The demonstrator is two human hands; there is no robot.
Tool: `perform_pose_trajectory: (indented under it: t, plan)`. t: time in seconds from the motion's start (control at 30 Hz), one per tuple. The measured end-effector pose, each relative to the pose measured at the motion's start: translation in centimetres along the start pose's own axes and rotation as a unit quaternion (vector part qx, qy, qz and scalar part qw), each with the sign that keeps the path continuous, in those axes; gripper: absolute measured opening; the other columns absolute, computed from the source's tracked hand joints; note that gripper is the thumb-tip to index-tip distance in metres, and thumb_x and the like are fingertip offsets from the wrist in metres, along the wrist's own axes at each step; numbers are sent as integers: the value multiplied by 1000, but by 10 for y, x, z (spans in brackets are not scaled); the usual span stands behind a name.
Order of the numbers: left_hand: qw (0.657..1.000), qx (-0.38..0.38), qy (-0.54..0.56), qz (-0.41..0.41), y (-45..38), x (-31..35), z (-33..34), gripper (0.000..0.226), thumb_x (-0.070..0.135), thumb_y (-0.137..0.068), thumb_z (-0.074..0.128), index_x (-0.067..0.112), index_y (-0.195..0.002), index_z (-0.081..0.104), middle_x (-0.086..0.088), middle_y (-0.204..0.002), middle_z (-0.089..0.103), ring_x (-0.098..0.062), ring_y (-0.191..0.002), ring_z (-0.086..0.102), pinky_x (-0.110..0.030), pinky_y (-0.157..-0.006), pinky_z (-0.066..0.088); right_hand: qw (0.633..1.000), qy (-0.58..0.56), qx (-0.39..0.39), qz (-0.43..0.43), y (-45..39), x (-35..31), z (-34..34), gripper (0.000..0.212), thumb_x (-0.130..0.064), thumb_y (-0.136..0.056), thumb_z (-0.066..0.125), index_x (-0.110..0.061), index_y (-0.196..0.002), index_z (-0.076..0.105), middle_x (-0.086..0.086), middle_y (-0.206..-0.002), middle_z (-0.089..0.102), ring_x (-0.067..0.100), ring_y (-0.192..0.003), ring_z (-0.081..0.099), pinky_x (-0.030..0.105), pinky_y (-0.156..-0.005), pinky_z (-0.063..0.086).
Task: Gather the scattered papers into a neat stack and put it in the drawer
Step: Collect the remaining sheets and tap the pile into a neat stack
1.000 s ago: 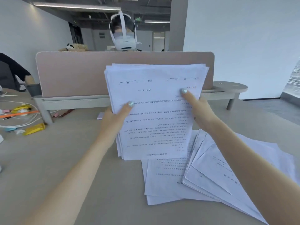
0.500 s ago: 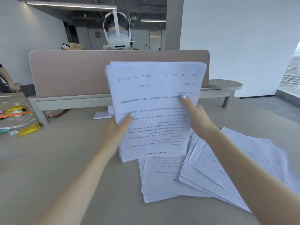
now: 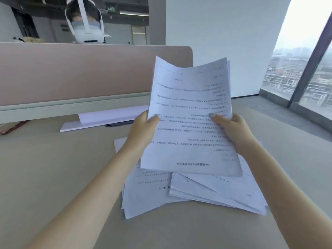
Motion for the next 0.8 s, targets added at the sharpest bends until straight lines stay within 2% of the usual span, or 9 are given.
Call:
perform_pose_trajectory:
  t: [0.13, 0.23, 0.33, 0.43, 0.5, 0.57, 0.63, 0.7, 0.8]
  plan:
    - [995, -83, 20, -49, 2, -11, 72, 13, 17, -88, 51, 20, -91, 63, -7, -94, 65, -23, -82, 59, -30, -72, 42, 993, 57, 63, 81, 6, 33, -76, 16, -22, -83, 69, -11, -94, 65, 8, -87, 72, 20, -62, 70, 32, -61, 60]
    - [979, -152, -123, -66, 12, -41, 101, 26, 16, -91, 48, 18, -114, 60, -10, -117, 59, -24, -103, 58, -26, -78, 39, 946, 280, 74, 144, 12, 83, -110, 19, -19, -85, 61, -10, -102, 57, 11, -96, 67, 26, -80, 64, 35, -73, 54]
    - [955, -174, -225, -90, 21, -81, 108, 19, 23, -91, 46, 31, -75, 41, -2, -81, 47, -16, -68, 43, -27, -57, 28, 857, 467, 103, 190, 28, 121, -125, 48, -34, -86, 54, -15, -129, 45, 12, -132, 54, 31, -120, 50, 40, -98, 39]
    - [957, -164, -220, -94, 20, -90, 116, 30, 25, -92, 45, 35, -69, 28, 12, -79, 33, -2, -61, 30, -23, -55, 21, 850, 481, 152, 156, 35, 122, -123, 55, -39, -88, 48, -20, -139, 38, 8, -142, 45, 30, -132, 38, 40, -105, 28]
    - [969, -151, -147, -128, 18, -86, 116, 13, 26, -90, 48, 27, -102, 52, 7, -101, 46, -10, -82, 51, -27, -67, 32, 845, 487, 157, 153, 34, 123, -120, 55, -40, -89, 47, -20, -139, 38, 8, -142, 45, 29, -132, 37, 40, -105, 27]
    - [971, -126, -29, -202, 11, -87, 113, 54, 32, -83, 58, 10, -131, 45, 0, -117, 52, -22, -107, 54, -31, -88, 39, 847, 483, 160, 156, 36, 123, -120, 54, -40, -88, 47, -21, -138, 39, 7, -140, 47, 29, -131, 39, 40, -106, 26]
    - [956, -101, 63, -269, 4, -103, 110, 60, 36, -72, 66, 4, -121, 54, -7, -107, 61, -24, -96, 62, -32, -88, 45, 854, 470, 168, 148, 37, 124, -121, 53, -38, -88, 47, -22, -138, 41, 6, -138, 48, 29, -129, 40, 40, -105, 26]
    - [948, -103, 85, -289, 0, -110, 107, 24, 29, -83, 60, 6, -92, 64, -4, -73, 63, -18, -61, 61, -24, -62, 47, 858, 464, 177, 130, 39, 122, -120, 51, -36, -89, 47, -21, -137, 42, 5, -137, 50, 28, -128, 42, 39, -105, 27]
    - [942, -147, 47, -300, -4, -116, 113, 39, 34, -86, 55, 7, -113, 61, -10, -106, 67, -26, -93, 63, -34, -86, 50, 866, 450, 194, 103, 40, 116, -120, 47, -29, -91, 47, -17, -136, 45, 6, -133, 56, 29, -124, 48, 36, -100, 32]
Point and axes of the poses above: each hand's wrist, its own y-axis away from the middle knuckle, its own z-axis out of the palm, x = y × z, the point moved 8 cm from there along -y, towards the middle knuckle
